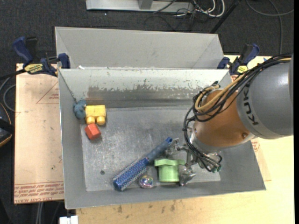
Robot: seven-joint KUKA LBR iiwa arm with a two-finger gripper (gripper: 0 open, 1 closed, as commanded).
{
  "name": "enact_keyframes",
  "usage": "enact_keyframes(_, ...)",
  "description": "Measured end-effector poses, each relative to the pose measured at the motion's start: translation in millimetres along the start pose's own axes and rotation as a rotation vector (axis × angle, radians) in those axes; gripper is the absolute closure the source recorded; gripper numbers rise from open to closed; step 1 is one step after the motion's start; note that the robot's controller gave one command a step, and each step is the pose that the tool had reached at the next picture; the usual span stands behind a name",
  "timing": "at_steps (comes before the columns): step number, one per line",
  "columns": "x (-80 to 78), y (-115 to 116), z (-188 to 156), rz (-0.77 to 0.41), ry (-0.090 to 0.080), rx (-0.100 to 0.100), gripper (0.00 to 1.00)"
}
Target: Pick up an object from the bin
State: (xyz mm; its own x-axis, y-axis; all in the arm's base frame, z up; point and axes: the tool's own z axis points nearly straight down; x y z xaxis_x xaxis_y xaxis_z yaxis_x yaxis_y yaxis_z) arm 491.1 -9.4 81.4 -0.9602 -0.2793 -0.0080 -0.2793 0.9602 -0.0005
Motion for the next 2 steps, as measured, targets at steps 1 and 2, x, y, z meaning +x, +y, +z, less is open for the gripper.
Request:
enact_keyframes(1,0.0,-1,-2,-0.001,0.001,0.0,1.0)
enact_keyframes(2,0.5,-23,-122,-0.02,-0.001,0.003,1.0)
